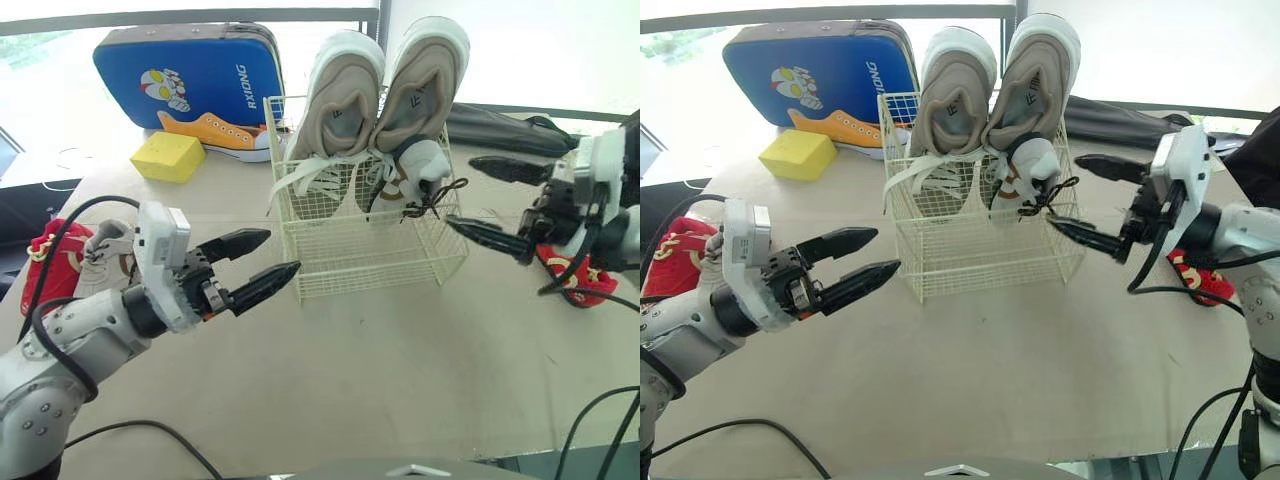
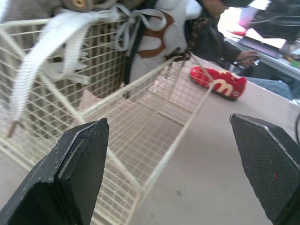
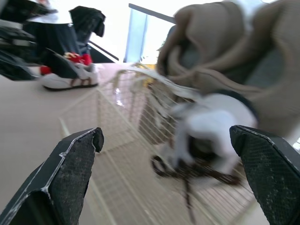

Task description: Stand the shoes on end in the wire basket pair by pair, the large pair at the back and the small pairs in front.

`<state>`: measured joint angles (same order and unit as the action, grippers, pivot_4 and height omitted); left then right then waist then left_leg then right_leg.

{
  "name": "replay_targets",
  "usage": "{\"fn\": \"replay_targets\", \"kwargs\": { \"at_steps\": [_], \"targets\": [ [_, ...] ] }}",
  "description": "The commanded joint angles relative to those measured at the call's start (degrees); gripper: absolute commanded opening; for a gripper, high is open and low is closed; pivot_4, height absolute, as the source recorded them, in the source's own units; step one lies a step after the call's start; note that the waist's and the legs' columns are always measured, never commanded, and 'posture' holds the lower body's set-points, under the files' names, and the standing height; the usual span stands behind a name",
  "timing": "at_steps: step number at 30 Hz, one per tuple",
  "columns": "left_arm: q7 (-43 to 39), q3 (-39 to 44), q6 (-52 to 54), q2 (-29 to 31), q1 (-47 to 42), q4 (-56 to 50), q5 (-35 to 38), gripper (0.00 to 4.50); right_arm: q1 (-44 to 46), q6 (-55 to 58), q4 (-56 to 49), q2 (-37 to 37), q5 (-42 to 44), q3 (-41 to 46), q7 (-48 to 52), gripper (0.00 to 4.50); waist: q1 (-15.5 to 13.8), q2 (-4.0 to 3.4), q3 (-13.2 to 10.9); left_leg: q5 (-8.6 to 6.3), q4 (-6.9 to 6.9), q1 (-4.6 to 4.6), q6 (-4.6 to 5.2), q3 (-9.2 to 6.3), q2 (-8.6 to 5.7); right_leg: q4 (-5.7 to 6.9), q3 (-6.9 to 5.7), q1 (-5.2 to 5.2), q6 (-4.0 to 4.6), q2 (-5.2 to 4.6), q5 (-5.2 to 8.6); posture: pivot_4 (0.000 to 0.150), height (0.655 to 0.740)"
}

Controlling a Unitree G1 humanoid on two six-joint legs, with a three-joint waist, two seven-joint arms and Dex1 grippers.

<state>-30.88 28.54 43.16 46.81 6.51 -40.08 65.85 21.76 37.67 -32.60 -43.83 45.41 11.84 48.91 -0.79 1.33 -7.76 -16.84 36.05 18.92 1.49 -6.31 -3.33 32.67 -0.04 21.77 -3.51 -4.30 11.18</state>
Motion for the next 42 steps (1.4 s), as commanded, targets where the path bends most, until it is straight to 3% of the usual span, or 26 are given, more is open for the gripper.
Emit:
{"fn": "replay_targets", "kwargs": {
  "at_steps": [1,6,10,13,17,23,26,34,42],
  "targets": [
    [1.2,-0.1,-1.1,-0.8,0.8,0.5,-2.3,4.50,-0.5,1.9,-6.6,1.8,2.6,-4.7,-2.6,4.48,-0.1,0.04,0.0,0.00,0.00,0.01,0.00,-0.01,0.03,-0.01,-0.02,0.00,0.00,0.02,0.00,0.150,0.7400],
    [4.1,1.6,0.8,-1.4,2.2,2.0,-1.0,4.50,-0.4,0.8,-8.2,4.0,-1.6,-12.0,-4.0,4.48,-0.1,0.05,0.0,0.00,0.00,0.03,-0.01,-0.02,0.00,-0.06,-0.12,0.00,-0.01,0.03,0.00,0.150,0.7400],
    [6.0,8.8,5.5,0.9,5.1,9.9,2.2,4.50,2.0,-3.1,-6.1,5.4,-4.9,-17.4,0.2,4.48,0.1,0.06,0.0,0.00,-0.06,0.02,-0.02,-0.03,0.01,-0.04,-0.14,0.05,-0.01,0.11,0.00,0.150,0.7400],
    [1.8,14.8,10.9,7.3,5.4,22.1,3.2,4.50,5.8,-5.3,-3.4,8.5,-4.0,-18.8,3.5,4.48,0.5,0.13,-0.1,0.01,-0.14,-0.07,-0.04,-0.01,0.19,0.06,-0.16,0.14,-0.01,0.27,0.01,0.150,0.7400],
    [-3.3,14.5,15.1,17.9,0.6,37.5,-2.1,4.50,9.0,-6.3,-0.8,9.7,-4.5,-19.6,6.1,4.48,-0.1,0.18,-0.1,0.04,-0.27,-0.07,-0.07,-0.10,0.20,0.11,-0.44,0.23,-0.01,0.41,0.02,0.150,0.7400],
    [-18.3,1.2,12.2,29.9,-10.3,63.4,-15.3,4.50,9.8,-6.6,-0.4,10.4,-5.5,-19.7,6.0,4.48,0.2,0.22,0.0,0.06,-0.39,-0.08,-0.10,0.13,-0.09,0.12,-0.41,0.31,0.00,0.25,0.02,0.150,0.7400],
    [-23.1,-9.3,5.5,32.5,-23.8,78.1,-25.8,4.50,8.3,-5.5,-2.7,10.2,-5.3,-18.7,3.7,4.48,0.1,0.42,0.0,0.18,-0.69,-0.11,-0.27,0.35,-0.10,0.12,-0.42,0.55,0.00,0.25,-0.01,0.150,0.7400],
    [-32.1,-24.4,-4.6,30.6,-47.2,100.2,-46.1,4.50,5.7,-3.7,-6.5,9.0,-4.5,-17.0,-0.2,4.48,0.1,0.84,0.1,0.35,-0.77,-0.01,-0.09,0.60,-0.04,0.14,-0.45,0.78,-0.21,0.13,-0.16,0.150,0.7400],
    [-36.4,-27.4,-9.3,28.2,-52.1,109.8,-55.5,4.50,4.6,-4.1,-9.3,7.1,-1.6,-14.4,0.3,4.48,0.2,0.97,0.1,0.21,-0.73,0.01,0.19,0.65,0.12,0.17,-0.47,0.83,-0.23,0.15,-0.16,0.150,0.7400]
  ]
}}
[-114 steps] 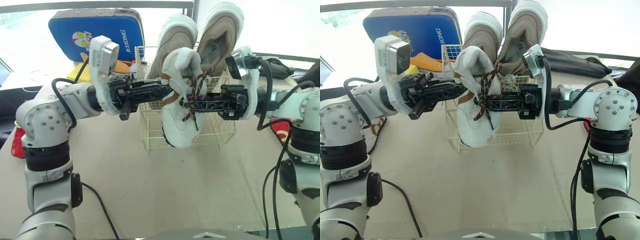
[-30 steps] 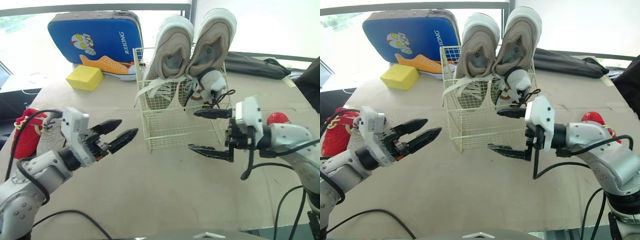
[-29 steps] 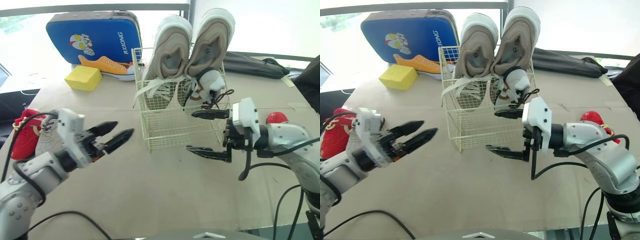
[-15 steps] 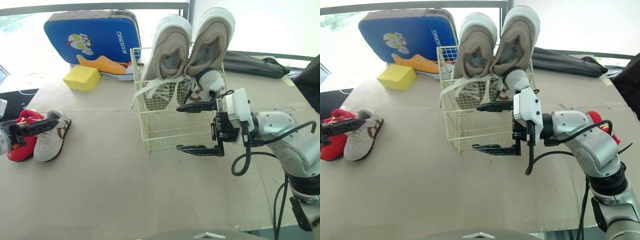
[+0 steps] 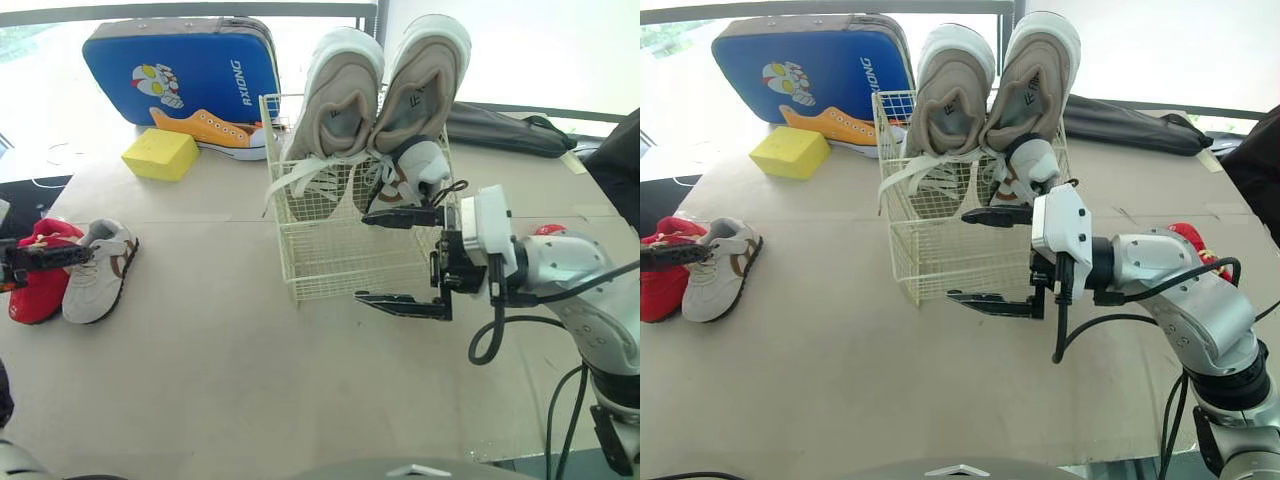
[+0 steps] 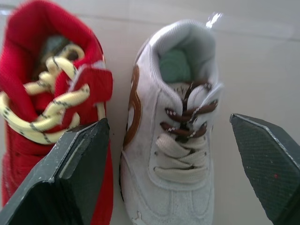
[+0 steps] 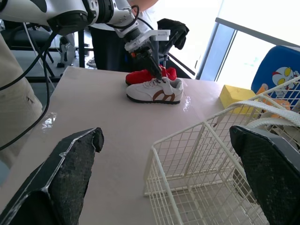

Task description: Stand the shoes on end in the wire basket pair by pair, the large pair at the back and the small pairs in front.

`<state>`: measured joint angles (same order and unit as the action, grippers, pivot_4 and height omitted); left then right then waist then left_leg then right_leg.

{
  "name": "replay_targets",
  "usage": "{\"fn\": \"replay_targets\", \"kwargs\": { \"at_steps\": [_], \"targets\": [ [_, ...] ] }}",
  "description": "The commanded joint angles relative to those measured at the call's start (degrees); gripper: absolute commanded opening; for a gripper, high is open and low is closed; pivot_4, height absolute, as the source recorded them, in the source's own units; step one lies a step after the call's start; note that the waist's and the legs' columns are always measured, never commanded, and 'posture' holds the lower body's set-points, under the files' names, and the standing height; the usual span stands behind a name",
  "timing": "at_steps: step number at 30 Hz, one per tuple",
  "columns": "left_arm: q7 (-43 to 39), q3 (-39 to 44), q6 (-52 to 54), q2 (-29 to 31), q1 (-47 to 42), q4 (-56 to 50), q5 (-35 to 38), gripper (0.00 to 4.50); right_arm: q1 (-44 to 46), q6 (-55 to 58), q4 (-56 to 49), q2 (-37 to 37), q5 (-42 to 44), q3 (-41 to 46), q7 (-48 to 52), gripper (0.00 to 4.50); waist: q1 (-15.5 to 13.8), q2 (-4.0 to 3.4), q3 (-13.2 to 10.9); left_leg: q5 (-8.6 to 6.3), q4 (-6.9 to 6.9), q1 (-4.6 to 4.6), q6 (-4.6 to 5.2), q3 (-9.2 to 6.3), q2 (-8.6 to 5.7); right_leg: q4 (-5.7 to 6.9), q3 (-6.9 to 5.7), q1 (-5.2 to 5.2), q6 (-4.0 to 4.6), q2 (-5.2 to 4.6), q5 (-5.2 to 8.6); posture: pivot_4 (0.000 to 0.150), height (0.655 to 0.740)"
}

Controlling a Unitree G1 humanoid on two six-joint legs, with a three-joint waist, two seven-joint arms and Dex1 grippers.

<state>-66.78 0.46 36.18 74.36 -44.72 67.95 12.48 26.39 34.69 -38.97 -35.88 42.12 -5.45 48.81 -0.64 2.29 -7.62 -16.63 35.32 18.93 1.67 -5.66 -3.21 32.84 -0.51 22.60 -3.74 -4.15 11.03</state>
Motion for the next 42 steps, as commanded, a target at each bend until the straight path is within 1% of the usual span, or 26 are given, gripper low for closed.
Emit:
{"fn": "replay_targets", "kwargs": {
  "at_steps": [1,5,9,12,16,19,20,21,22,23,25,26,27,30,31,33,34,35,37,38,39,41,42],
  "targets": [
    [0.1,1.2,-2.8,0.5,-0.9,2.7,-2.5,4.50,-0.1,-1.3,-3.3,-1.1,2.2,3.2,0.8,4.48,0.0,0.00,0.0,0.00,0.00,0.00,0.00,0.01,0.02,0.01,0.00,0.01,0.00,0.00,0.00,0.150,0.7400],
    [1.1,2.3,-4.7,0.0,0.0,4.7,-4.0,4.50,-0.2,-1.8,-3.6,-2.2,3.0,3.7,2.4,4.48,0.0,0.00,0.0,0.00,0.00,0.00,0.01,0.02,0.07,0.01,-0.01,0.02,-0.01,-0.02,0.00,0.150,0.7400],
    [-0.2,3.6,-4.0,-1.7,0.5,6.3,-4.6,4.50,-0.2,-3.1,-2.6,-3.0,2.6,3.6,4.2,4.48,0.0,0.00,0.0,-0.01,0.00,-0.02,0.01,0.06,0.13,0.03,-0.07,0.02,-0.02,-0.10,0.00,0.150,0.7400],
    [0.6,3.8,-4.6,-3.2,1.0,6.9,-5.8,4.50,-0.3,-3.5,-2.2,-3.3,2.3,3.5,4.8,4.48,0.0,-0.02,0.0,0.00,0.01,-0.03,0.01,0.06,0.14,0.06,-0.11,0.03,-0.02,-0.08,0.00,0.150,0.7400],
    [1.6,4.6,-4.5,-5.3,1.0,7.6,-6.5,4.50,-0.8,-3.7,-2.6,-4.2,2.6,3.9,5.4,4.48,-0.2,-0.26,0.2,0.00,0.03,-0.04,0.01,0.09,0.12,0.09,-0.11,0.02,-0.02,-0.12,-0.01,0.150,0.7400],
    [0.1,5.6,-3.2,-6.5,1.6,8.0,-6.3,4.50,-1.2,-3.9,-3.0,-4.9,2.7,4.3,5.6,4.48,-0.2,-0.48,0.3,0.00,0.04,-0.04,0.02,0.11,0.08,0.10,-0.11,0.01,-0.02,-0.23,-0.01,0.150,0.7400],
    [-1.1,6.2,-2.4,-6.8,1.6,8.1,-6.0,3.95,-1.3,-4.0,-3.1,-5.0,2.7,4.4,5.6,4.50,-0.1,-0.52,0.3,0.00,0.05,-0.05,0.02,0.15,0.07,0.11,-0.11,0.01,-0.03,-0.37,-0.01,0.150,0.7400],
    [-1.9,6.7,-1.9,-6.9,1.7,8.1,-5.8,3.86,-1.5,-4.1,-3.2,-5.2,2.8,4.5,5.7,4.50,-0.1,-0.52,0.3,0.00,0.05,-0.08,0.03,0.20,0.07,0.12,-0.14,0.01,-0.03,-0.38,-0.01,0.150,0.7400],
    [-4.1,7.0,-0.5,-7.1,1.8,8.0,-5.5,3.26,-1.4,-4.2,-3.5,-5.3,2.9,4.5,5.7,4.50,0.0,-0.51,0.3,0.00,0.05,-0.08,0.03,0.22,0.07,0.12,-0.18,0.02,-0.03,-0.39,-0.01,0.150,0.7400],
    [-5.8,7.2,0.5,-7.2,2.2,7.9,-5.4,2.77,-1.3,-4.3,-3.8,-5.3,3.1,4.5,5.7,4.50,0.0,-0.52,0.3,0.00,0.05,-0.08,0.03,0.23,0.07,0.12,-0.22,0.02,-0.04,-0.36,-0.01,0.150,0.7400],
    [-8.3,7.9,2.3,-7.3,2.8,7.5,-5.0,1.87,-0.8,-4.7,-4.3,-4.9,3.7,4.7,5.2,4.50,-0.1,-0.54,0.4,-0.02,0.06,-0.09,0.08,0.32,0.04,0.12,-0.26,0.03,-0.04,-0.38,-0.01,0.150,0.7400],
    [-8.5,8.3,3.1,-7.2,3.3,7.1,-4.8,1.54,-0.7,-4.8,-4.3,-4.7,3.8,4.6,5.1,4.50,-0.2,-0.52,0.4,-0.06,0.09,-0.07,0.14,0.33,0.01,0.11,-0.26,0.03,-0.04,-0.39,-0.01,0.150,0.7400],
    [-8.7,8.6,3.7,-7.1,3.6,6.8,-4.7,1.11,-0.6,-5.0,-4.3,-4.6,3.8,4.6,5.0,4.50,-0.2,-0.50,0.4,-0.10,0.13,-0.06,0.21,0.33,-0.02,0.10,-0.27,0.02,-0.03,-0.41,-0.01,0.150,0.7400],
    [-9.6,9.4,6.4,-6.9,4.7,5.2,-4.0,0.38,-0.6,-5.5,-3.8,-4.2,3.1,3.8,5.2,4.50,-0.3,-0.48,0.4,-0.24,0.27,-0.03,0.44,0.37,-0.24,0.09,-0.24,-0.01,-0.01,-0.61,-0.03,0.150,0.7400],
    [-11.2,9.0,7.7,-6.7,5.3,3.8,-3.9,0.37,-0.6,-5.7,-3.5,-4.0,2.9,3.5,5.4,4.50,-0.2,-0.48,0.4,-0.28,0.31,-0.03,0.51,0.41,-0.30,0.10,-0.24,-0.01,-0.01,-0.69,-0.03,0.150,0.7400],
    [-12.3,8.9,12.2,-6.8,6.9,-0.8,-2.9,0.37,-0.5,-6.2,-2.9,-3.5,2.4,2.9,5.7,4.50,-0.2,-0.48,0.4,-0.36,0.39,-0.02,0.65,0.54,-0.39,0.10,-0.25,-0.01,-0.02,-0.82,-0.03,0.150,0.7400],
    [-14.1,8.9,15.6,-6.7,9.5,-6.3,-1.1,0.37,-0.4,-6.4,-2.5,-3.2,2.2,2.6,6.0,4.50,-0.2,-0.48,0.4,-0.39,0.43,-0.01,0.69,0.56,-0.41,0.10,-0.25,-0.01,-0.02,-0.84,-0.03,0.150,0.7400],
    [-14.2,10.0,19.7,-6.9,12.5,-13.0,1.4,0.37,-0.4,-6.7,-2.0,-3.0,1.9,2.4,6.2,4.50,-0.1,-0.48,0.4,-0.41,0.48,0.01,0.73,0.59,-0.42,0.10,-0.25,-0.01,-0.01,-0.86,-0.04,0.150,0.7400],
    [-12.8,13.1,27.8,-7.4,18.6,-25.5,6.2,0.36,-0.2,-7.1,-1.4,-2.6,1.4,1.9,6.5,4.50,-0.2,-0.48,0.4,-0.46,0.56,0.04,0.79,0.64,-0.42,0.10,-0.23,-0.02,0.08,-0.93,-0.09,0.150,0.7400],
    [-10.6,16.3,33.1,-8.6,22.6,-35.1,9.4,0.36,-0.1,-7.3,-1.0,-2.3,1.2,1.6,6.6,4.50,-0.2,-0.49,0.4,-0.47,0.57,0.05,0.81,0.64,-0.42,0.10,-0.21,-0.02,0.12,-0.94,-0.11,0.150,0.7400],
    [-8.8,19.1,37.0,-9.6,25.7,-42.2,11.6,0.36,0.1,-7.5,-0.7,-2.2,1.0,1.4,6.6,4.50,-0.2,-0.50,0.4,-0.48,0.60,0.08,0.82,0.64,-0.42,0.08,-0.21,-0.01,0.17,-0.95,-0.14,0.150,0.7400],
    [-1.6,26.0,41.5,-15.2,30.0,-56.2,13.7,0.36,0.3,-7.8,0.0,-1.8,0.5,1.1,7.0,4.50,-0.3,-0.50,0.4,-0.50,0.64,0.14,0.83,0.57,-0.42,0.06,-0.20,-0.01,0.17,-0.97,-0.14,0.150,0.7400],
    [2.0,27.9,42.1,-18.0,32.1,-62.7,13.6,0.35,0.3,-7.9,0.2,-1.6,0.3,0.9,7.2,4.50,-0.3,-0.49,0.4,-0.51,0.67,0.19,0.82,0.54,-0.41,0.03,-0.21,-0.01,0.17,-0.98,-0.14,0.150,0.7400]
  ]
}}
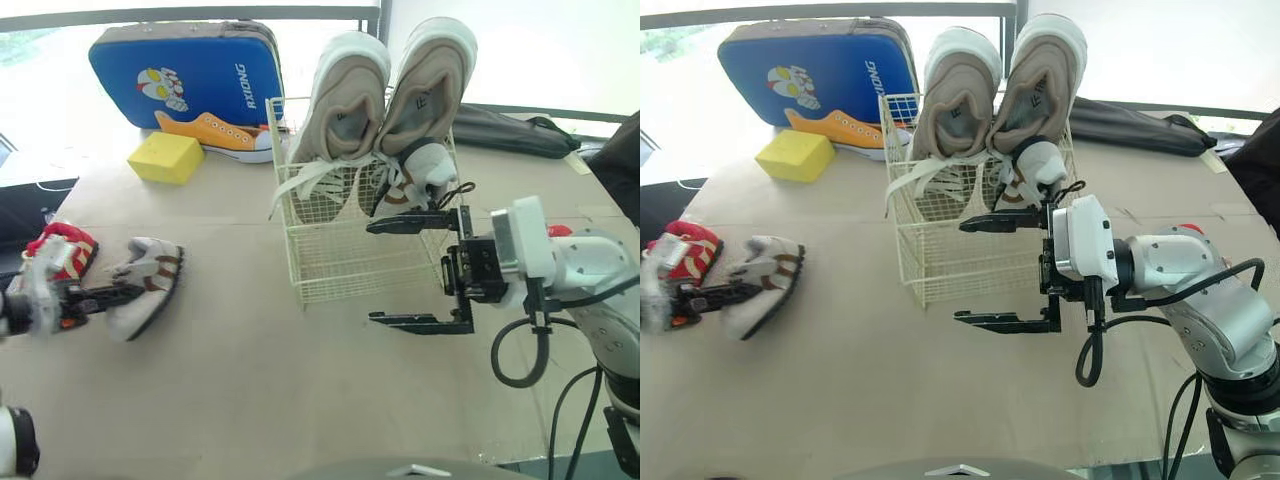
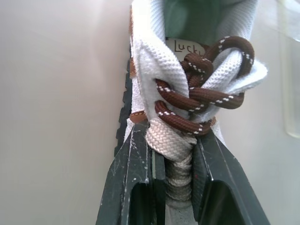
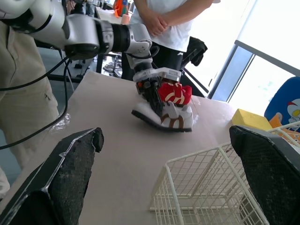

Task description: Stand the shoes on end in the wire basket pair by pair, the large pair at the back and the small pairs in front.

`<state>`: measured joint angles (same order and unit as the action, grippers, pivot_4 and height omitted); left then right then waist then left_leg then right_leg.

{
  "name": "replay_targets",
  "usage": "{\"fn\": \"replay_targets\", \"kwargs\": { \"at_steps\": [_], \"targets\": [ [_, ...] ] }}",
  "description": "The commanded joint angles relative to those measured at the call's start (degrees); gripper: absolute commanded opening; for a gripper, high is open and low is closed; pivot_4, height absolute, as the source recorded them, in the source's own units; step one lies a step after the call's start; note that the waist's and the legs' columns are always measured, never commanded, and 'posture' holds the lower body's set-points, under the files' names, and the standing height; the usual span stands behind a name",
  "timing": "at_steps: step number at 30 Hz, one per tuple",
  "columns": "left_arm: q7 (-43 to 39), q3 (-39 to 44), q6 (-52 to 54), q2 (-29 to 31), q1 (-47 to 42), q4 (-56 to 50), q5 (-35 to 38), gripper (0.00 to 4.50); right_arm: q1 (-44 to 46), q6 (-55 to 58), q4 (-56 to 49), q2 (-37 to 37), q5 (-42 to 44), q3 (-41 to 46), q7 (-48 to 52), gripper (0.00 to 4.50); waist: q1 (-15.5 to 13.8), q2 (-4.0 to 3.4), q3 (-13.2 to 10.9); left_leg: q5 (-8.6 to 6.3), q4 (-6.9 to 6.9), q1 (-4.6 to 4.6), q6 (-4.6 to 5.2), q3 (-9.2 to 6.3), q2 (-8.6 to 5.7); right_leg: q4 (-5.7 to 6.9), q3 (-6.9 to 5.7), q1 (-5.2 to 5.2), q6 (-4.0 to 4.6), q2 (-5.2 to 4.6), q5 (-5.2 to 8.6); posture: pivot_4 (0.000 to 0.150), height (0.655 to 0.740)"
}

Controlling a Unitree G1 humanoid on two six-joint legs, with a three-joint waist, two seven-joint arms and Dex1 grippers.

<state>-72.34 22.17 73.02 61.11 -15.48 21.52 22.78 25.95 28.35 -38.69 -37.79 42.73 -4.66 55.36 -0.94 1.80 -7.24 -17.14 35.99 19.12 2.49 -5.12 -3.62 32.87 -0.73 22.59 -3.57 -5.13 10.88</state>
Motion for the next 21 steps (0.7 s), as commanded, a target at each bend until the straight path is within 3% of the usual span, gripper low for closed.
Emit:
{"fn": "replay_targets", "kwargs": {
  "at_steps": [1,3,7,10,16,21],
  "targets": [
    [10.7,7.0,5.4,-6.9,5.1,-22.4,2.9,0.35,0.7,-1.7,0.2,0.4,-0.6,0.0,0.8,4.50,0.0,0.04,0.0,0.00,0.03,0.03,-0.01,-0.05,0.00,0.02,0.00,0.00,0.01,-0.01,-0.01,0.150,0.7400],
    [15.5,7.2,4.1,-9.9,8.7,-31.9,2.2,0.35,0.7,-1.8,0.4,0.6,-0.8,-0.1,1.0,4.50,0.1,0.05,0.0,-0.06,0.11,0.07,-0.38,-0.11,0.12,0.00,0.01,0.01,0.01,-0.09,-0.03,0.150,0.7400],
    [18.4,9.4,13.2,-12.9,8.9,-41.2,7.8,2.17,0.9,-1.9,0.8,0.9,-1.0,-0.3,1.1,4.50,0.0,0.01,0.0,-0.02,0.09,0.05,-0.48,-0.31,0.16,0.05,-0.09,-0.01,-0.02,-0.03,-0.03,0.150,0.7400],
    [15.7,10.7,15.7,-9.1,8.5,-37.5,11.7,3.45,1.0,-2.0,0.8,1.1,-1.1,-0.6,1.1,4.50,0.3,0.00,0.0,0.02,0.09,-0.01,-0.54,-0.40,0.20,0.10,-0.23,-0.03,-0.19,0.13,0.07,0.150,0.7400],
    [4.1,6.0,10.7,5.7,8.8,-24.8,16.9,3.45,0.5,-1.7,0.3,0.9,-1.2,-0.2,0.5,4.50,0.8,-0.04,0.0,0.08,-0.05,-0.13,-0.56,-0.39,0.25,0.11,-0.35,-0.01,-0.20,0.44,0.11,0.150,0.7400],
    [-3.0,-12.6,-1.4,9.1,-1.0,-12.4,11.6,3.45,-0.1,-1.4,-0.5,0.5,-1.1,0.3,-0.3,4.50,0.0,-0.05,-0.1,0.06,-0.06,-0.13,-0.59,-0.32,0.15,0.07,-0.26,-0.03,-0.14,0.34,0.14,0.150,0.7400]
  ]
}}
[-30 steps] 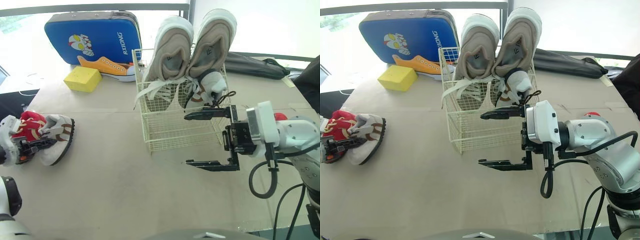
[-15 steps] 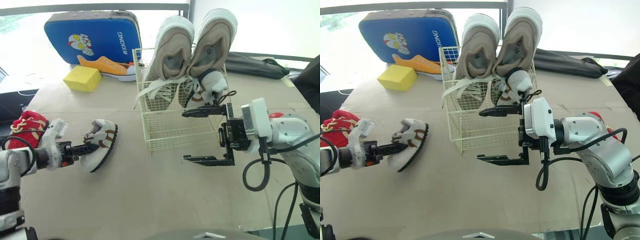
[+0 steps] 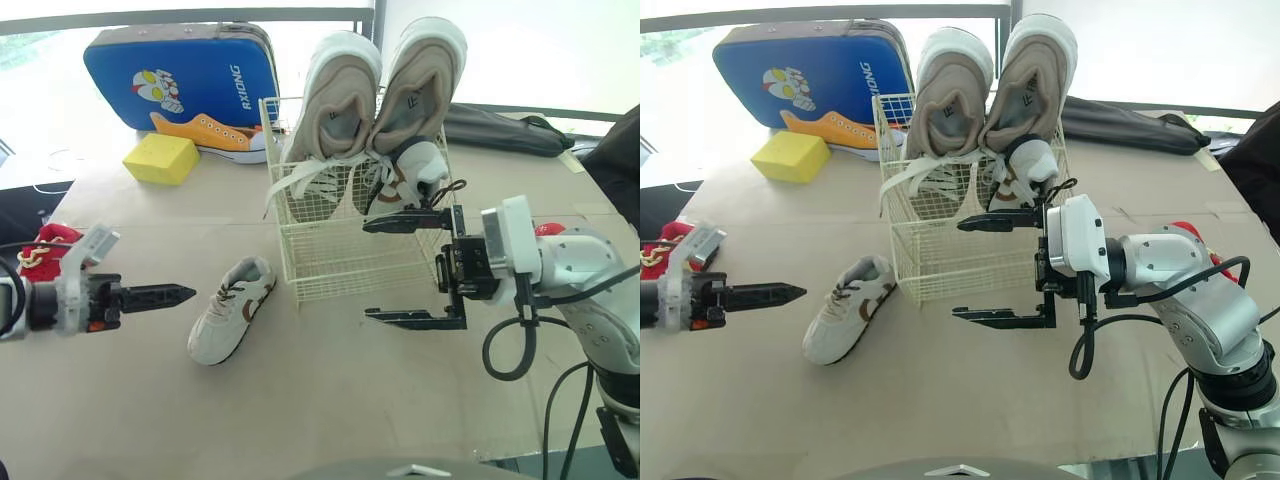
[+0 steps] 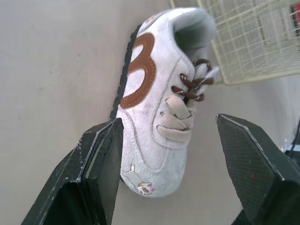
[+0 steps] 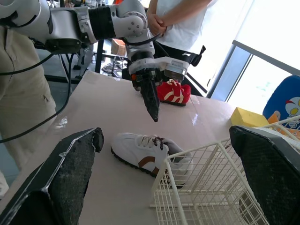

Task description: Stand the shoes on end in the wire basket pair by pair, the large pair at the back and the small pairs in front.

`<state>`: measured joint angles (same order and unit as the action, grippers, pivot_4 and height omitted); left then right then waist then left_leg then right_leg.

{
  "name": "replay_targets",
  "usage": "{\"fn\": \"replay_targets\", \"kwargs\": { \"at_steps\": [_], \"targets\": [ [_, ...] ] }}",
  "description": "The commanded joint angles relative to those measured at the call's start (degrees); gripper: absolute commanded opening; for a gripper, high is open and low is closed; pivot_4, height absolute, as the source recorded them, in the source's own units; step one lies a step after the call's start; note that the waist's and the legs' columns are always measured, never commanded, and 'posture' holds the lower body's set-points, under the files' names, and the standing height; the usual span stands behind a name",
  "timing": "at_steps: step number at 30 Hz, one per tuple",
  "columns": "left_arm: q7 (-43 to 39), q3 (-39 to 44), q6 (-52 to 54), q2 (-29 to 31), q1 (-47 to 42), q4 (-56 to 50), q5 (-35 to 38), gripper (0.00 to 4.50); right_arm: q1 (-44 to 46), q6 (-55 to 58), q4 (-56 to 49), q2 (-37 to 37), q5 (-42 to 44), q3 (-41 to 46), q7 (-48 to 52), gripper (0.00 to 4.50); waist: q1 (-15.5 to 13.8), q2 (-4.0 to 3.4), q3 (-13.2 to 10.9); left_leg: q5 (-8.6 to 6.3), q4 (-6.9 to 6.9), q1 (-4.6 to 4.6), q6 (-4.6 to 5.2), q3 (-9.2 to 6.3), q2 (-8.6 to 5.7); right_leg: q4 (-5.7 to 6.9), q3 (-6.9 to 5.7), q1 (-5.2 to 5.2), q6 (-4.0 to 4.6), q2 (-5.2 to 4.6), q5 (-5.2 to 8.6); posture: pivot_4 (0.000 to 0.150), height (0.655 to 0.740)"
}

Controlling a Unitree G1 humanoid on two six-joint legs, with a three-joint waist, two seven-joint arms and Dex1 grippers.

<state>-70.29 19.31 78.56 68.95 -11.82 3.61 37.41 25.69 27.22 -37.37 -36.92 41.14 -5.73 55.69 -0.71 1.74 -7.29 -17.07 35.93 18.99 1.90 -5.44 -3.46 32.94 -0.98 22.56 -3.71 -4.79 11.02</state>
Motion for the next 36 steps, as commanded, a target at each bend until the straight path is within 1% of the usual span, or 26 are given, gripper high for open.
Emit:
{"fn": "replay_targets", "kwargs": {
  "at_steps": [1,4,6,8,11,12,14,16,17,18,21,22,24,26,27,29,30,31,32,33,34,35,36],
  "targets": [
    [-6.8,-13.6,-8.9,1.2,-7.0,7.5,-4.4,3.45,0.0,-0.1,-2.0,-0.5,0.4,1.5,-0.8,4.50,-0.2,0.01,0.0,0.00,0.01,-0.01,0.00,0.00,0.00,0.00,0.00,-0.02,0.01,0.00,-0.01,0.150,0.7400],
    [-11.0,-25.7,-16.3,-1.6,-15.0,15.3,-11.3,3.45,-0.3,0.3,-2.7,-1.2,0.7,2.0,-1.3,4.50,-0.1,0.02,0.0,0.01,0.04,0.03,0.02,0.02,-0.01,0.01,0.02,-0.01,0.09,0.00,-0.07,0.150,0.7400],
    [-12.9,-31.6,-21.4,-4.2,-19.3,20.5,-15.8,3.45,-0.7,0.9,-3.5,-1.7,1.2,2.6,-1.9,4.50,-0.1,0.03,0.0,0.13,0.04,0.03,0.24,0.04,-0.02,0.01,0.03,0.00,0.14,0.02,-0.16,0.150,0.7400],
    [-14.9,-36.5,-26.0,-7.2,-22.6,25.1,-19.9,3.45,-1.3,1.7,-4.8,-2.6,1.6,3.4,-3.0,4.50,-0.2,0.03,0.0,0.14,0.04,0.05,0.25,0.07,-0.02,0.00,0.06,0.02,0.16,0.02,-0.18,0.150,0.7400],
    [-18.9,-40.1,-28.5,-8.8,-24.1,27.3,-22.5,2.70,-2.0,2.9,-6.5,-3.8,2.6,4.8,-4.6,4.50,-0.4,-0.22,0.2,0.13,0.09,0.07,0.29,0.07,-0.10,0.00,0.07,-0.01,0.16,-0.08,-0.18,0.150,0.7400],
    [-20.2,-40.6,-29.2,-9.0,-24.0,27.7,-22.9,2.24,-2.2,3.3,-7.0,-4.1,2.9,5.2,-5.1,4.50,-0.3,-0.23,0.2,0.11,0.11,0.08,0.34,0.09,-0.14,0.01,0.09,-0.02,0.15,-0.15,-0.17,0.150,0.7400],
    [-20.7,-40.1,-29.7,-9.7,-23.4,28.4,-22.9,1.50,-2.8,3.6,-7.6,-4.7,3.1,5.7,-5.8,4.50,-0.2,-0.23,0.2,0.06,0.17,0.10,0.42,0.10,-0.14,0.01,0.10,-0.02,-0.01,-0.17,-0.03,0.150,0.7400],
    [-20.8,-37.3,-28.3,-10.0,-22.8,28.1,-21.3,0.62,-3.2,3.7,-7.9,-4.9,3.1,5.8,-6.3,4.50,-0.1,-0.30,0.3,0.03,0.20,0.09,0.48,0.15,-0.14,0.00,0.15,-0.01,-0.05,-0.18,-0.02,0.150,0.7400],
    [-20.5,-34.2,-25.9,-10.0,-22.6,27.5,-19.0,0.22,-3.4,3.7,-8.0,-5.0,3.1,5.9,-6.4,4.50,-0.2,-0.31,0.3,0.01,0.24,0.10,0.52,0.16,-0.14,0.00,0.16,-0.02,-0.09,-0.18,-0.03,0.150,0.7400],
    [-20.1,-30.8,-23.2,-9.8,-22.3,26.5,-16.4,0.07,-3.6,3.7,-8.1,-4.9,3.1,5.9,-6.7,4.50,-0.2,-0.31,0.3,0.00,0.26,0.11,0.54,0.15,-0.14,0.01,0.15,-0.02,-0.09,-0.18,-0.03,0.150,0.7400],
    [-18.0,-18.9,-14.9,-6.2,-16.8,17.5,-8.7,0.07,-5.3,3.0,-8.2,-5.2,2.6,6.3,-6.6,4.50,0.1,0.01,0.2,-0.01,0.35,0.33,0.55,0.04,-0.10,0.00,0.04,0.13,-0.09,-0.12,-0.05,0.150,0.7400],
    [-16.8,-14.7,-12.2,-5.3,-14.5,13.9,-6.4,0.07,-5.9,2.8,-8.2,-5.2,2.5,6.5,-6.6,4.50,0.1,0.03,0.2,0.01,0.41,0.49,0.52,-0.05,-0.07,0.01,-0.03,0.23,0.06,-0.10,-0.15,0.150,0.7400],
    [-13.8,-3.5,-5.1,-4.7,-9.9,5.4,-1.0,0.07,-7.5,2.3,-7.9,-5.4,2.4,7.4,-6.5,4.50,0.3,0.07,0.2,0.07,0.44,0.60,0.39,-0.12,-0.05,-0.02,-0.09,0.31,0.13,-0.11,-0.19,0.150,0.7400],
    [-10.1,8.7,2.4,-6.1,-7.4,-3.8,4.0,0.07,-9.6,2.0,-7.4,-5.9,2.4,9.1,-6.4,4.50,0.2,0.07,0.2,0.09,0.44,0.66,0.34,-0.17,-0.03,-0.05,-0.11,0.33,0.14,-0.13,-0.19,0.150,0.7400],
    [-7.7,14.0,5.7,-7.6,-7.8,-7.3,5.9,0.07,-10.6,2.0,-7.1,-6.3,2.4,10.2,-6.4,4.50,0.0,0.07,0.2,0.09,0.44,0.68,0.33,-0.18,-0.04,-0.07,-0.17,0.31,0.14,-0.14,-0.19,0.150,0.7400],
    [-2.7,22.4,11.8,-10.7,-12.1,-12.8,10.4,0.07,-13.0,1.9,-6.4,-7.3,2.5,13.2,-6.1,4.50,-0.3,0.04,0.2,0.07,0.45,0.66,0.36,-0.27,-0.05,-0.10,-0.31,0.23,0.12,-0.16,-0.18,0.150,0.7400],
    [-0.3,24.7,13.1,-11.9,-14.2,-14.4,12.7,0.07,-13.9,1.9,-6.1,-7.8,2.5,14.2,-5.9,4.50,-0.6,0.06,0.1,0.05,0.47,0.64,0.39,-0.35,-0.08,-0.12,-0.41,0.15,-0.08,-0.16,-0.05,0.150,0.7400],
    [2.9,26.5,13.8,-14.0,-16.9,-15.8,14.3,0.07,-14.9,1.7,-5.8,-8.2,2.3,15.2,-5.8,4.50,-0.6,0.05,0.1,0.06,0.51,0.66,0.36,-0.52,-0.15,-0.10,-0.47,0.09,-0.11,-0.15,-0.04,0.150,0.7400],
    [6.5,27.2,13.9,-16.4,-20.6,-16.5,15.6,0.07,-15.7,1.5,-5.6,-8.7,2.1,15.9,-5.7,4.50,-0.7,0.02,0.1,0.10,0.54,0.62,0.30,-0.56,-0.16,-0.08,-0.50,0.04,-0.12,-0.15,-0.04,0.150,0.7400],
    [10.3,26.9,13.3,-19.2,-24.1,-18.1,15.2,0.07,-16.4,1.3,-5.4,-9.1,2.0,16.7,-5.6,4.50,-1.0,-0.03,0.1,0.13,0.54,0.58,0.22,-0.60,-0.20,-0.05,-0.50,-0.02,-0.13,-0.17,-0.06,0.150,0.7400],
    [14.6,26.0,11.2,-22.0,-27.1,-20.0,14.5,0.07,-17.0,1.2,-5.3,-9.4,2.0,17.6,-5.6,4.50,-0.9,-0.04,0.1,0.11,0.53,0.49,-0.13,-0.73,-0.23,-0.02,-0.55,-0.12,-0.20,-0.17,-0.10,0.150,0.7400],
    [19.1,24.0,8.1,-25.8,-30.4,-21.8,13.4,0.07,-17.6,1.0,-5.2,-9.7,1.8,18.5,-5.7,4.50,-1.1,-0.04,0.1,0.12,0.53,0.49,-0.16,-0.78,-0.22,0.00,-0.56,-0.13,-0.21,-0.15,-0.10,0.150,0.7400],
    [23.8,20.7,3.5,-29.7,-32.6,-24.1,11.2,0.07,-18.2,0.9,-5.1,-10.0,1.5,19.5,-5.8,4.50,-1.3,-0.04,0.1,0.24,0.53,0.45,-0.38,-0.87,-0.21,0.01,-0.57,-0.24,-0.21,-0.17,-0.11,0.150,0.7400]
  ]
}}
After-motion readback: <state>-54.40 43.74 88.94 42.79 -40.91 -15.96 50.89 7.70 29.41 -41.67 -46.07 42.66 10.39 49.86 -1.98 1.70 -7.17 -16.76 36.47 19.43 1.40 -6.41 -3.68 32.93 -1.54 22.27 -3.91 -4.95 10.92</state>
